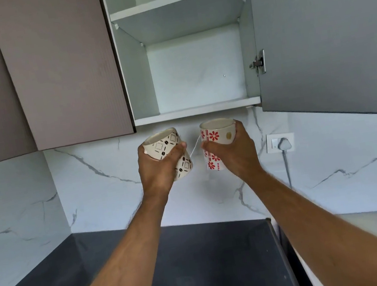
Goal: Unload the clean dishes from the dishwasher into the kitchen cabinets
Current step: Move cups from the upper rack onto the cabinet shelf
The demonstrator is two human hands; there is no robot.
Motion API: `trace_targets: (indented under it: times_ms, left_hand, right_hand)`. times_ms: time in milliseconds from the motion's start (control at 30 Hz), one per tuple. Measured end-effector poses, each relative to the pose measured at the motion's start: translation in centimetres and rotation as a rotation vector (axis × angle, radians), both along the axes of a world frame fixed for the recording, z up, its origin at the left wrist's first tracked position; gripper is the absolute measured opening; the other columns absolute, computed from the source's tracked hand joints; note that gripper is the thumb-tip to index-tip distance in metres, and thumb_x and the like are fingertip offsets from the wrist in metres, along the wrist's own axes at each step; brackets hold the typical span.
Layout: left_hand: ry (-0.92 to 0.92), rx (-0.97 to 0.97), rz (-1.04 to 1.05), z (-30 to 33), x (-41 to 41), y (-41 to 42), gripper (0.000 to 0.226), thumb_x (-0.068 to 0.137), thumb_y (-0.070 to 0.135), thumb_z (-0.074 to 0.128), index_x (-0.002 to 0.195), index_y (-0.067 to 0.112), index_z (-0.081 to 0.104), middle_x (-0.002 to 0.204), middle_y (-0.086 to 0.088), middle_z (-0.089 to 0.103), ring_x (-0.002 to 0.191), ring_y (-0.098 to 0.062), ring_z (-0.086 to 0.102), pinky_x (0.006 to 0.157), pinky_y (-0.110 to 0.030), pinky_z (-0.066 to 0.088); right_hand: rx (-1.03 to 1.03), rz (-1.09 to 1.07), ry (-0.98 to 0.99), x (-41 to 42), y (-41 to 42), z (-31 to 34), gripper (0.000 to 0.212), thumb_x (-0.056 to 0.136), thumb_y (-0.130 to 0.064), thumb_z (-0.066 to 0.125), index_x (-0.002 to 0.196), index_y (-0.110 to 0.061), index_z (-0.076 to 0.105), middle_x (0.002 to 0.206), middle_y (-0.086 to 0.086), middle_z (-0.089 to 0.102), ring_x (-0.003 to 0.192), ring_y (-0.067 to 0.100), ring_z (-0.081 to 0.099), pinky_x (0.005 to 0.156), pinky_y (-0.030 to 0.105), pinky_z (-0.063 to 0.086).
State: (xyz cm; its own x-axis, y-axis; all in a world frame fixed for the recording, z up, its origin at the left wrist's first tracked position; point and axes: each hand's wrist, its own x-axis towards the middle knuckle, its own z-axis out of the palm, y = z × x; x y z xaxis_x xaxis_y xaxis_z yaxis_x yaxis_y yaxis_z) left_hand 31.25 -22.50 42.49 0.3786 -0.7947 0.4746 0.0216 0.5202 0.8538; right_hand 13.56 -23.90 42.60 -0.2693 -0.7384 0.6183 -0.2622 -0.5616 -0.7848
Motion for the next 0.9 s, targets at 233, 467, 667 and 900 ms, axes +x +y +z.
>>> trace_targets:
  times_ms: [233, 467, 667, 900]
  left_hand:
    - [-0.032, -0.120, -0.069, 5.9, 0.8, -8.3, 0.067, 0.062, 0.031, 0.092, 0.115, 0.023, 0.052, 0.101, 0.004, 0.069, 0.090, -0.012, 0.069, 0.069, -0.036, 0.061]
    - [-0.124, -0.147, -0.199, 12.0, 1.8, -17.3, 0.077, 0.055, 0.049, 0.091, 0.116, 0.025, 0.052, 0.101, 0.006, 0.070, 0.087, -0.012, 0.071, 0.066, -0.034, 0.061]
    - [-0.166, -0.159, -0.326, 15.5, 1.1, -24.0, 0.079, 0.049, 0.056, 0.088, 0.114, 0.023, 0.057, 0.097, 0.006, 0.074, 0.086, -0.012, 0.072, 0.073, -0.040, 0.062]
    - [-0.236, -0.161, -0.425, 16.4, -2.4, -28.4, 0.085, 0.047, 0.055, 0.089, 0.117, 0.025, 0.051, 0.104, 0.008, 0.070, 0.095, -0.012, 0.069, 0.077, -0.037, 0.059]
  right_hand:
    - [-0.094, -0.079, -0.002, 1.2, -6.8, 5.4, 0.065, 0.064, -0.038, 0.089, 0.118, -0.028, 0.054, 0.100, -0.015, 0.066, 0.087, 0.000, 0.065, 0.067, 0.018, 0.057]
    - [-0.170, -0.214, -0.061, 2.2, -13.5, 11.5, 0.066, 0.058, -0.043, 0.088, 0.112, -0.024, 0.056, 0.096, -0.008, 0.068, 0.085, 0.010, 0.068, 0.074, 0.034, 0.061]
    - [-0.151, -0.351, -0.064, 0.8, -18.9, 15.2, 0.074, 0.054, -0.049, 0.085, 0.114, -0.020, 0.054, 0.097, -0.006, 0.068, 0.086, 0.013, 0.068, 0.079, 0.036, 0.060]
    - [-0.065, -0.514, 0.011, -2.5, -23.6, 16.6, 0.096, 0.036, -0.067, 0.078, 0.116, -0.019, 0.055, 0.104, 0.002, 0.065, 0.090, 0.020, 0.067, 0.079, 0.040, 0.061]
